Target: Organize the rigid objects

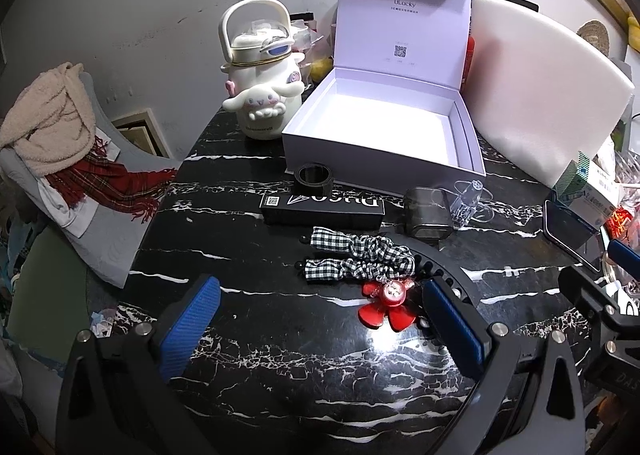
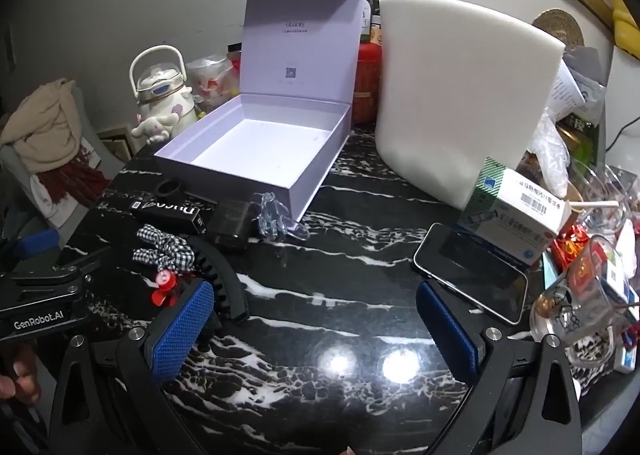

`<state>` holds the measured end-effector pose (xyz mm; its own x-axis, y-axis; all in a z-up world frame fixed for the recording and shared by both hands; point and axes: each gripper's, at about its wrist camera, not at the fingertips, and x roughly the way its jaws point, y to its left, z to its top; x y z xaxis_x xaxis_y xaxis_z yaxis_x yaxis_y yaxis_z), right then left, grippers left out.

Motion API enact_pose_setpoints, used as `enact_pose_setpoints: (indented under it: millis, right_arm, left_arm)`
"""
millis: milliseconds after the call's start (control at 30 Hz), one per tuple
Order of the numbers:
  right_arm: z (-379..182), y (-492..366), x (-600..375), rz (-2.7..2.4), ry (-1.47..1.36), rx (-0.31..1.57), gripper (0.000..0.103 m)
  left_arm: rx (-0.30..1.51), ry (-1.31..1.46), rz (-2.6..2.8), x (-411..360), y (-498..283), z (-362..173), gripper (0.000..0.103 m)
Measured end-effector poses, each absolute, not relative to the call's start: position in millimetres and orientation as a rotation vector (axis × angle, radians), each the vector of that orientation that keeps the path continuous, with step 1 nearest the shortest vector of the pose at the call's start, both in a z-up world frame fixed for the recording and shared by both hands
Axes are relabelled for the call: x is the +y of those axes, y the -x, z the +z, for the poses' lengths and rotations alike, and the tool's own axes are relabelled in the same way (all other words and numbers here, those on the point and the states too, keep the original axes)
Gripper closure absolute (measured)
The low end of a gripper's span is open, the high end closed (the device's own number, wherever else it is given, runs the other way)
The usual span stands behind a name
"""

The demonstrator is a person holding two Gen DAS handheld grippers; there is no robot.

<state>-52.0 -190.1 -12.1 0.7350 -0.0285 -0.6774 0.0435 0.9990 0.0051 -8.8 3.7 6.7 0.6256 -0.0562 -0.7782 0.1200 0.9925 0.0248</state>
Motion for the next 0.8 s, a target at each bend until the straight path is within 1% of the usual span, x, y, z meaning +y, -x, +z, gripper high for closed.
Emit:
enact_pose_setpoints:
  millis: [800]
  right_arm:
    - [-10.6, 57.4, -190.2, -0.032, -0.017, 0.735, 0.0]
  left_arm:
    - [0.879, -0.08, -0.099, 4.0, 13.5, 8.9, 0.0]
